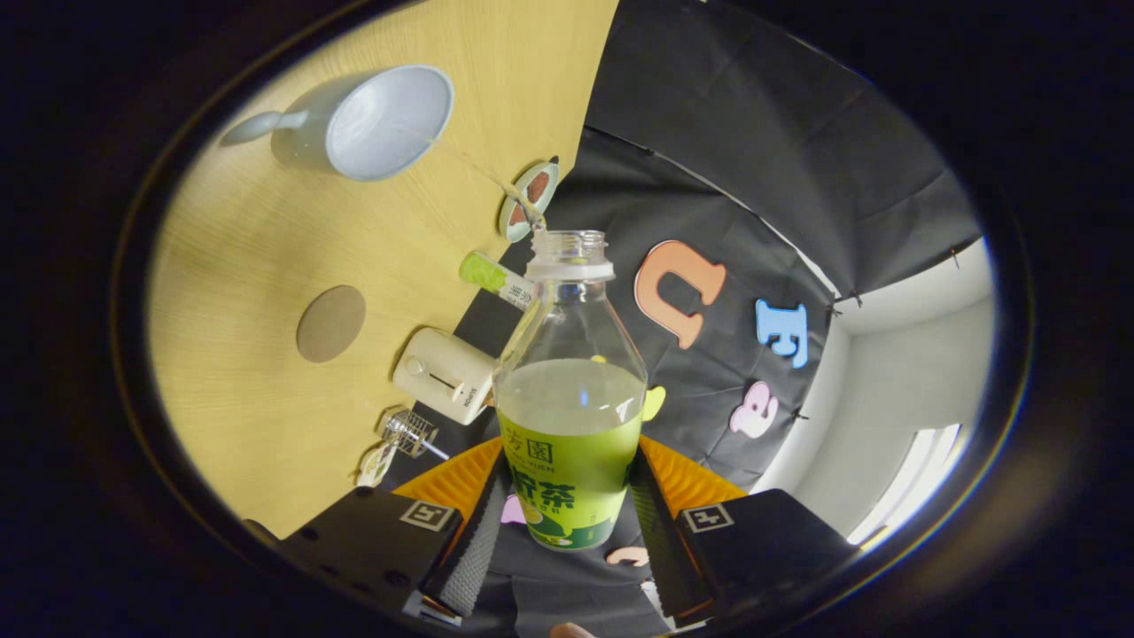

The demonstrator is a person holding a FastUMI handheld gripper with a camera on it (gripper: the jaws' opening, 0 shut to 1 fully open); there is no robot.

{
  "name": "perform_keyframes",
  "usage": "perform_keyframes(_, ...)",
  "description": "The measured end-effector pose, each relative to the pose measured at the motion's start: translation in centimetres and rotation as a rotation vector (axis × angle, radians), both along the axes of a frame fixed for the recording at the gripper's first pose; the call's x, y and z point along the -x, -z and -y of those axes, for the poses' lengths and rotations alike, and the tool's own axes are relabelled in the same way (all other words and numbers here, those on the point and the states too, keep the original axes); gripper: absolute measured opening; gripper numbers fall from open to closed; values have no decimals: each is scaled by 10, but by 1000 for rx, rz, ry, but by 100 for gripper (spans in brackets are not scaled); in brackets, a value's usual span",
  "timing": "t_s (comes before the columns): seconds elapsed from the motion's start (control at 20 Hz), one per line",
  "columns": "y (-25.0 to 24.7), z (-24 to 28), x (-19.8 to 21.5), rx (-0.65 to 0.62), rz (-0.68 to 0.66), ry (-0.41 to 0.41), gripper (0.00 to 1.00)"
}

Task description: Take the bottle from table, then pour the juice into the cup, finally place the bottle on the coaster

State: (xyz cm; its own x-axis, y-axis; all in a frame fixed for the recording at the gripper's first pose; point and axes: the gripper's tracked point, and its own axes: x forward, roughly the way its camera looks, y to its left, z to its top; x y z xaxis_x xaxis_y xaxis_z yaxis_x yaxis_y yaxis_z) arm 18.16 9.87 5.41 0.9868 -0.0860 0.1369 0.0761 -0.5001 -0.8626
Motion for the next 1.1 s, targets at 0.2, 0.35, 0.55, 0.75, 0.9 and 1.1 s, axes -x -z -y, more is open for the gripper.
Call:
perform_keyframes(0.2, -2, -6, 1, 20, 4, -15, 78)
perform_keyframes(0.35, -1, -7, 1, 27, 6, -9, 79)
perform_keyframes(0.55, -1, -13, 2, 39, 10, -17, 79)
perform_keyframes(0.75, 0, -14, 2, 32, 9, -17, 79)
perform_keyframes(0.9, 2, -15, 3, 9, 4, -19, 79)
perform_keyframes(1.1, 4, -15, 5, -27, -2, -24, 79)
